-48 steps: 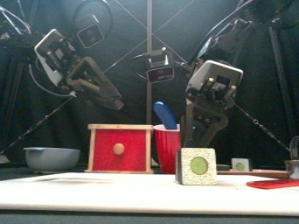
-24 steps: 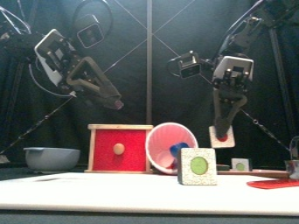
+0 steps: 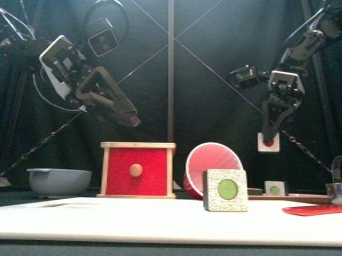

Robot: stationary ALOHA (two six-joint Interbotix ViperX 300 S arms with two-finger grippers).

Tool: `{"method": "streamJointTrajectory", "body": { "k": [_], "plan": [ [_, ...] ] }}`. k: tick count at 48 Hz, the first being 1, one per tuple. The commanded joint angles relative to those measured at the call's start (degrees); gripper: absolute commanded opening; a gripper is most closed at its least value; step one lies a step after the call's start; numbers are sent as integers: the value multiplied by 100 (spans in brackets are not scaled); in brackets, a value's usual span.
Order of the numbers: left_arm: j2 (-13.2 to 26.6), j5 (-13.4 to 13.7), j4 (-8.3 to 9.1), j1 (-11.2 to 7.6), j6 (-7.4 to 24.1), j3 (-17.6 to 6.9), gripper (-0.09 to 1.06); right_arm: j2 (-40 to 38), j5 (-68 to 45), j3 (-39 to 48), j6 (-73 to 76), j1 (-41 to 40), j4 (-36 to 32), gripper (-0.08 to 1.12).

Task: Place sushi on board then cut the sushi with the knife then place the pieces on the plate
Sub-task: Place the 4 sushi pieces on the plate

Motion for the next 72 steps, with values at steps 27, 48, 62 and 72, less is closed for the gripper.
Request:
{"method": "streamJointTrajectory", "body": {
  "k": [27, 48, 62, 72],
  "plan": [
    [-88, -44, 0, 26, 9, -97, 72, 193, 0, 615, 9, -1072, -281, 82],
    [-88, -44, 0, 26, 0, -105, 72, -299, -123, 299, 26, 220, -53, 96],
    [-88, -44, -9, 26, 0, -97, 72, -9, -1248, -211, 44, 1978, 264, 96],
    [-88, -44, -9, 26, 0, -79, 72, 879, -1687, -624, 26, 2522, 229, 96]
  ]
}}
